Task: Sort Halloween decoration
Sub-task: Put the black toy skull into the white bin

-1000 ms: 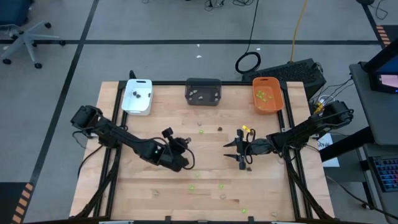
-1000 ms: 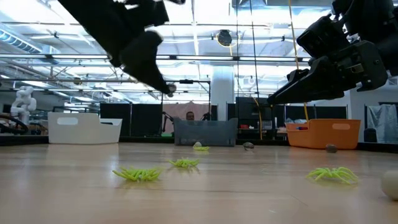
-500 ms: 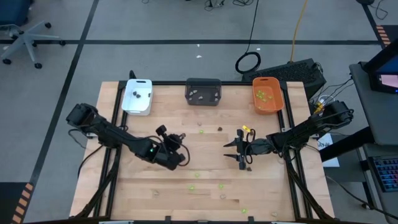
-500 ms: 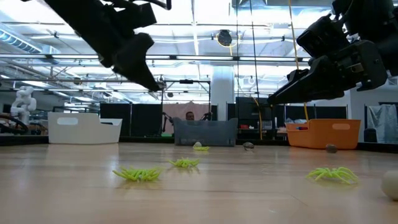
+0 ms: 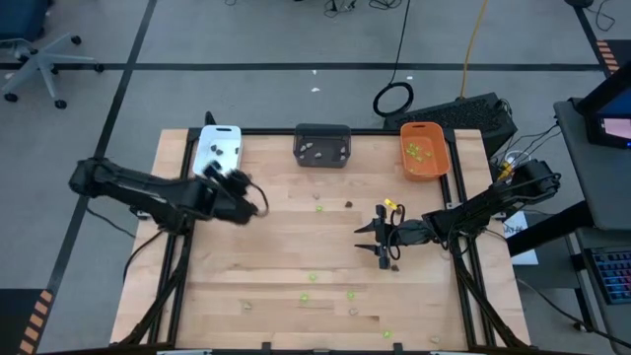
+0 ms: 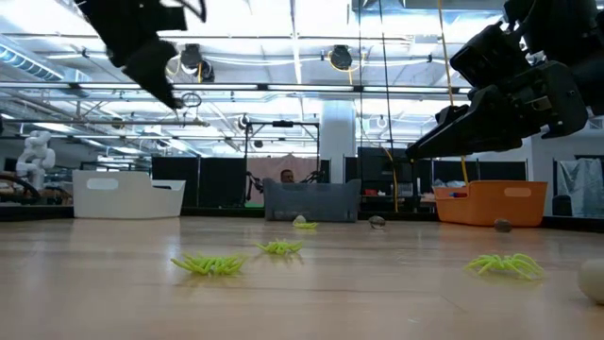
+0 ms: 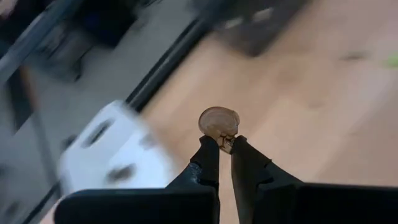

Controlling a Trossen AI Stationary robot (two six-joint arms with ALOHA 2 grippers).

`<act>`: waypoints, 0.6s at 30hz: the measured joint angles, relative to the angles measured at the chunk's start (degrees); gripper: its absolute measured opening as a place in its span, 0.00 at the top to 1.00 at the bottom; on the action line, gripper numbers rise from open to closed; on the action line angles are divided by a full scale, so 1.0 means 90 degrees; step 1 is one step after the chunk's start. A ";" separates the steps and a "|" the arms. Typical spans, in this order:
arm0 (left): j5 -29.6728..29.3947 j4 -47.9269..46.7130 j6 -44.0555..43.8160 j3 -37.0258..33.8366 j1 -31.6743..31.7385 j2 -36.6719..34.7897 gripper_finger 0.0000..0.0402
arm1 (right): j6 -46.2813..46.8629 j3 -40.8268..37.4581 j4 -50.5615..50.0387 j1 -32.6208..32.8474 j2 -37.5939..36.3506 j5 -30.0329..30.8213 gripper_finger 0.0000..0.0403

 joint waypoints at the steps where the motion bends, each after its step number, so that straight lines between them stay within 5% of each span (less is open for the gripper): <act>1: -0.0021 -0.0311 -0.0130 0.0000 0.0228 -0.0146 0.97 | 0.0000 -0.0001 0.0000 -0.0002 0.0000 0.0000 0.58; 10: -0.0025 -0.0972 0.0190 -0.0020 0.2671 -0.0508 0.96 | 0.0000 -0.0001 0.0051 -0.0002 0.0000 0.0000 0.58; 18: 0.0838 0.0971 0.1589 -0.0881 0.4311 -0.0460 0.84 | 0.0104 0.0000 0.0079 -0.0002 0.0000 0.0000 0.58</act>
